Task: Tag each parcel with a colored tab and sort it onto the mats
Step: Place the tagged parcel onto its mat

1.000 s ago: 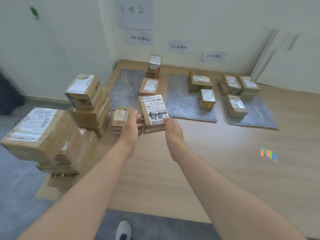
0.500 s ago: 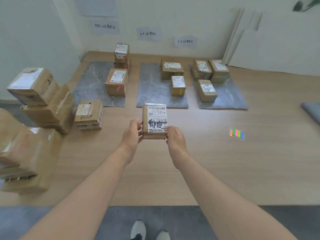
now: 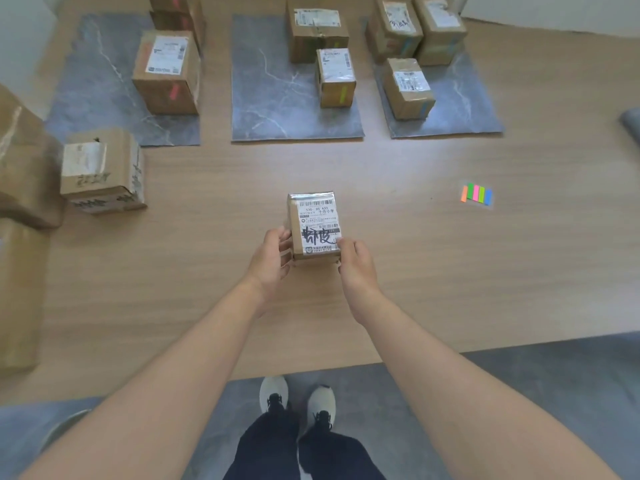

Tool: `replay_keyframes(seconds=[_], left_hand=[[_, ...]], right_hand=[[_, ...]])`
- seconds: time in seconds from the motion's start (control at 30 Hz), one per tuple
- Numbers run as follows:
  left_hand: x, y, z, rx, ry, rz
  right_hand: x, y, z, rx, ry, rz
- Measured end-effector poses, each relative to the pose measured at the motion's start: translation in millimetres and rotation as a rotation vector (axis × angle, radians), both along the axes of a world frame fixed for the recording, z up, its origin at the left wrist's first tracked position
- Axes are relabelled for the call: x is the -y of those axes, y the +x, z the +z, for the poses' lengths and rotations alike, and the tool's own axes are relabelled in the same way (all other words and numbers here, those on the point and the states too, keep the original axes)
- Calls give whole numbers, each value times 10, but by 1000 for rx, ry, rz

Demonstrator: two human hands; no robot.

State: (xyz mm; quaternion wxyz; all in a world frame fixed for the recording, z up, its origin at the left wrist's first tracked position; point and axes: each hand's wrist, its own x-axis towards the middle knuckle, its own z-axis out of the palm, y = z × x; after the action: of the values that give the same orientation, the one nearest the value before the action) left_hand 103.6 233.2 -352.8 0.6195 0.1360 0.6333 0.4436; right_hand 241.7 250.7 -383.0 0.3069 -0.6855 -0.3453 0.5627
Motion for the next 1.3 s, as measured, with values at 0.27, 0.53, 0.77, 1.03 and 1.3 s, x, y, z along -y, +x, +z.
replay_keyframes(seconds=[0.27, 0.53, 0.77, 1.03, 1.3], left_hand=[[-79, -49, -206, 22, -55, -9], [-319, -207, -31, -113, -16, -20], [-710, -88, 397, -154, 167, -66], [-1033, 652, 548, -116, 198, -238], [-1347, 1602, 262, -101, 126, -317]], right_hand=[[-67, -12, -179, 17, -46, -93], [-287, 56, 53, 41, -61, -165], [-551, 202, 385, 27, 42, -245], [-771, 782, 423, -60, 109, -329], [-1069, 1801, 128, -59, 98, -351]])
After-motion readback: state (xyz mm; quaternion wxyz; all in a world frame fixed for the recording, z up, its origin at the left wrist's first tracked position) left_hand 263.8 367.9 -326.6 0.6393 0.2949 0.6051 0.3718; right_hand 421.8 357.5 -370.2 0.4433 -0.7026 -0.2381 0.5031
